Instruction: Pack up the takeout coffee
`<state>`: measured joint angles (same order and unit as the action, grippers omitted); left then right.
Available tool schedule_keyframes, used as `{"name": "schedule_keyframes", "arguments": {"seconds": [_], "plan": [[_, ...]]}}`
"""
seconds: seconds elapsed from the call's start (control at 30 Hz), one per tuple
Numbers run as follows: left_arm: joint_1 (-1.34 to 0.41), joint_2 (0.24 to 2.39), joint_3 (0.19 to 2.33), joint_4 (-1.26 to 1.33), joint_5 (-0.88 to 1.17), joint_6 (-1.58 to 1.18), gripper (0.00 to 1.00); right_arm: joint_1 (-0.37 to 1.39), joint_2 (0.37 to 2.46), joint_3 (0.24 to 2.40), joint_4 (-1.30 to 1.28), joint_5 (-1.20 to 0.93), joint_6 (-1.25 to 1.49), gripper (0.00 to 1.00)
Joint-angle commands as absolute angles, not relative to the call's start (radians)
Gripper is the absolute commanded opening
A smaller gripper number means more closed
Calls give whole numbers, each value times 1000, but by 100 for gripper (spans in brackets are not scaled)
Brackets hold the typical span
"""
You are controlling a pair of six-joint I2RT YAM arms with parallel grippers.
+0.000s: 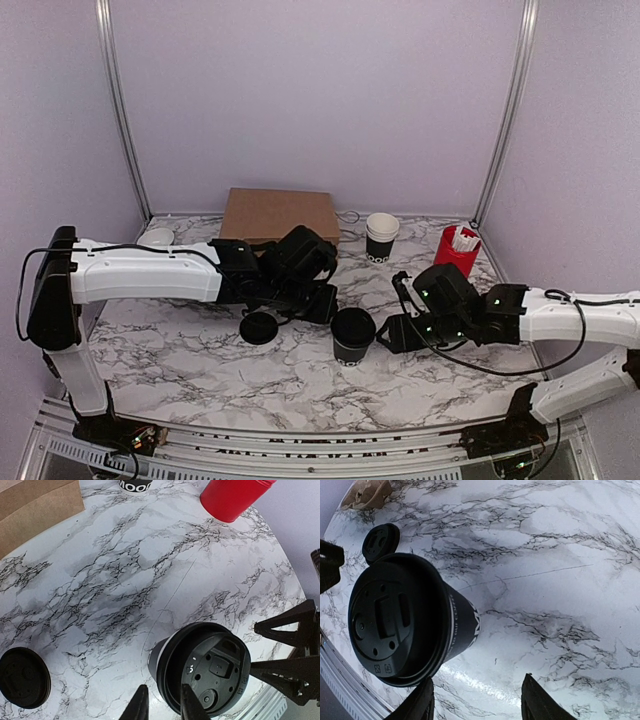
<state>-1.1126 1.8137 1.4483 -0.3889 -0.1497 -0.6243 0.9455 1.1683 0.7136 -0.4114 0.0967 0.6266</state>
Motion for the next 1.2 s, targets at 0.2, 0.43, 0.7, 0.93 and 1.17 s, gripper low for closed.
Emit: {"name": "schedule_keyframes", "arguments": {"seconds": [0.2,0.43,0.7,0.93,1.17], "plan": [[-1109,1772,1411,-377,-170,-635,23,791,1289,765,-282,5,511,57],[-1110,1737,1381,-377,-193,-637,23,781,1437,872,-251,-24,456,57],[-1109,1679,1333,-386,-244,-640,26,782,1628,1008,-212,-117,395,57],[-1103,1662,1315,-407,-270,-632,31,787,1795,1168,-247,-137,338,58],[-1074,1658,1305,-450,-288,-591,38,777,1716,1226,-385,50,325,63]]}}
